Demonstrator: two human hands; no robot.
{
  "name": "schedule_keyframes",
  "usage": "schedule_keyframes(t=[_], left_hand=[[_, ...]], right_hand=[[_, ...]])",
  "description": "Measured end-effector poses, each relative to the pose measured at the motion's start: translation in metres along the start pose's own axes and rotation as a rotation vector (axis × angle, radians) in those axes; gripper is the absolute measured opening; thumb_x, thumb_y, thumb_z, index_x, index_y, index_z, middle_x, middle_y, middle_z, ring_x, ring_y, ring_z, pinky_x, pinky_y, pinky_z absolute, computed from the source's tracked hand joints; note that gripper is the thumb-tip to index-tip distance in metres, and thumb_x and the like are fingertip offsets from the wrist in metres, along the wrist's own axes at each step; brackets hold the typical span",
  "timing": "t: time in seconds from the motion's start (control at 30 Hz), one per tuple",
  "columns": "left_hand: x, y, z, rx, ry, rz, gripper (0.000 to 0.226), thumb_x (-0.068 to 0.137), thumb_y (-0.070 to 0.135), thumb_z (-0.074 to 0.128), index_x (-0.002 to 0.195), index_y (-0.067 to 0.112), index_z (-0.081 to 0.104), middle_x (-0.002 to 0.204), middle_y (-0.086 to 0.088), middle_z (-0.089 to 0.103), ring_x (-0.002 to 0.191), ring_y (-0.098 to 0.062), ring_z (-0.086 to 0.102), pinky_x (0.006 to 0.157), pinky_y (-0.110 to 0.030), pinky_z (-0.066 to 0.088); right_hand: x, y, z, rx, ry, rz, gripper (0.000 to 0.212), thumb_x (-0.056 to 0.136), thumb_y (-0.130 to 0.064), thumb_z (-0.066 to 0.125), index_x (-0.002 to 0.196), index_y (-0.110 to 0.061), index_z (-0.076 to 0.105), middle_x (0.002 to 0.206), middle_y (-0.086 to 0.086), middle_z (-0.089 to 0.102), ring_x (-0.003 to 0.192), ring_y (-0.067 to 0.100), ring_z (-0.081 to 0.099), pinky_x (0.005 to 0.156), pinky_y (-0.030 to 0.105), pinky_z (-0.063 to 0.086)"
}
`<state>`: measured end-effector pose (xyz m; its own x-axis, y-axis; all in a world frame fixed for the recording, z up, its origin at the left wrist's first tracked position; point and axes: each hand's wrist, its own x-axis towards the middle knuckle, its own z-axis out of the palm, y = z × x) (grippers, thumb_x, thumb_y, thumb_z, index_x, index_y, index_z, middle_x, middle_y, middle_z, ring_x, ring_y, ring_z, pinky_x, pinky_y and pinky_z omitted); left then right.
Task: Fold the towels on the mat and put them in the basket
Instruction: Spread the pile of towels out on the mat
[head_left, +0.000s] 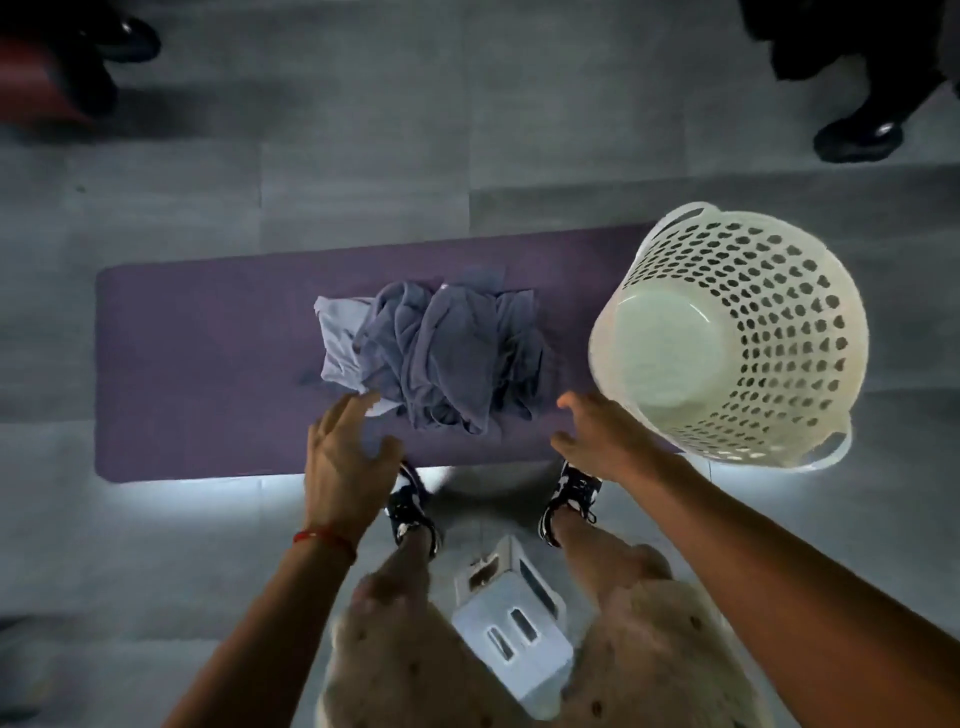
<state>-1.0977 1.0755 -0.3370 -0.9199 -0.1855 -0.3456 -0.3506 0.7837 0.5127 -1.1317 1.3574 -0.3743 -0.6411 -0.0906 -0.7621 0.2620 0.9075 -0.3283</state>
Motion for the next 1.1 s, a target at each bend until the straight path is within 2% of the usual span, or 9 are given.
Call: schedule_keyframes(t=[0.23, 0.43, 0.53, 0.6, 0.7, 0.8, 0.87, 1.0, 1.1], left_hand=[[0.054, -0.086, 0.174, 0.053, -0.008, -0.039, 0.061, 0.079, 0.016, 0.07, 0.137, 0.024, 0.052, 0.143, -0.007, 0.049, 0.131, -0.032, 0.043, 0.107, -0.049, 0.04], [0.118, -0.176, 0.263, 0.381, -0.13, 0.129, 0.081, 0.079, 0.04, 0.071, 0.15, 0.035, 0.032, 0.161, -0.009, 0.02, 0.145, -0.035, 0.019, 0.11, -0.057, 0.035], [0.152, -0.205, 0.277, 0.495, -0.207, 0.226, 0.086, 0.074, 0.064, 0.054, 0.151, 0.041, 0.023, 0.161, -0.009, 0.017, 0.143, -0.033, 0.02, 0.107, -0.057, 0.038], [0.168, -0.22, 0.284, 0.554, -0.247, 0.228, 0.089, 0.075, 0.066, 0.053, 0.152, 0.044, 0.017, 0.162, -0.005, 0.009, 0.145, -0.03, 0.014, 0.108, -0.055, 0.037], [0.169, -0.239, 0.291, 0.72, -0.263, 0.292, 0.093, 0.079, 0.066, 0.055, 0.154, 0.043, 0.005, 0.162, -0.005, -0.002, 0.148, -0.029, 0.006, 0.112, -0.053, 0.032], [0.158, -0.252, 0.287, 0.828, -0.338, 0.28, 0.1, 0.08, 0.062, 0.057, 0.152, 0.046, -0.011, 0.162, -0.004, -0.014, 0.149, -0.032, -0.004, 0.115, -0.055, 0.025], [0.15, -0.253, 0.278, 0.829, -0.357, 0.266, 0.1, 0.082, 0.059, 0.059, 0.15, 0.049, -0.014, 0.161, -0.001, -0.017, 0.149, -0.032, -0.008, 0.116, -0.055, 0.022], [0.126, -0.243, 0.261, 0.758, -0.378, 0.244, 0.099, 0.082, 0.06, 0.062, 0.149, 0.052, -0.01, 0.162, -0.001, -0.015, 0.149, -0.031, -0.012, 0.115, -0.058, 0.022], [0.11, -0.235, 0.233, 0.662, -0.323, 0.218, 0.1, 0.079, 0.061, 0.066, 0.15, 0.054, -0.004, 0.164, -0.001, -0.011, 0.15, -0.031, -0.011, 0.115, -0.06, 0.022]], right_hand=[[0.155, 0.063, 0.117, 0.126, -0.04, -0.035, 0.055, 0.094, -0.035, 0.061, 0.144, -0.019, 0.044, 0.144, 0.008, 0.053, 0.13, 0.029, 0.051, 0.097, 0.036, 0.042], [0.284, 0.055, 0.218, 0.223, 0.047, -0.119, 0.079, 0.085, -0.044, 0.064, 0.15, -0.031, 0.021, 0.141, 0.015, 0.044, 0.125, 0.038, 0.05, 0.095, 0.049, 0.048], [0.326, 0.04, 0.249, 0.208, 0.146, -0.182, 0.074, 0.084, -0.043, 0.063, 0.145, -0.035, 0.022, 0.126, 0.018, 0.051, 0.106, 0.041, 0.058, 0.081, 0.043, 0.05], [0.343, 0.033, 0.266, 0.215, 0.232, -0.197, 0.062, 0.087, -0.042, 0.062, 0.138, -0.032, 0.027, 0.117, 0.018, 0.055, 0.097, 0.04, 0.06, 0.073, 0.038, 0.045], [0.353, 0.035, 0.292, 0.329, 0.373, -0.193, 0.05, 0.088, -0.031, 0.065, 0.127, -0.022, 0.036, 0.118, 0.019, 0.049, 0.094, 0.036, 0.057, 0.071, 0.035, 0.043], [0.36, 0.035, 0.309, 0.501, 0.424, -0.171, 0.055, 0.085, -0.025, 0.069, 0.129, -0.02, 0.036, 0.126, 0.018, 0.043, 0.096, 0.033, 0.055, 0.076, 0.039, 0.049], [0.365, 0.036, 0.315, 0.53, 0.409, -0.198, 0.059, 0.086, -0.02, 0.068, 0.135, -0.021, 0.034, 0.128, 0.019, 0.05, 0.102, 0.034, 0.055, 0.077, 0.037, 0.046], [0.361, 0.03, 0.304, 0.407, 0.308, -0.137, 0.048, 0.091, -0.013, 0.061, 0.134, -0.013, 0.041, 0.128, 0.019, 0.056, 0.11, 0.038, 0.058, 0.078, 0.035, 0.046], [0.339, 0.023, 0.277, 0.11, 0.319, -0.125, 0.024, 0.092, -0.013, 0.058, 0.114, -0.008, 0.051, 0.115, 0.018, 0.055, 0.107, 0.038, 0.058, 0.076, 0.032, 0.041]])
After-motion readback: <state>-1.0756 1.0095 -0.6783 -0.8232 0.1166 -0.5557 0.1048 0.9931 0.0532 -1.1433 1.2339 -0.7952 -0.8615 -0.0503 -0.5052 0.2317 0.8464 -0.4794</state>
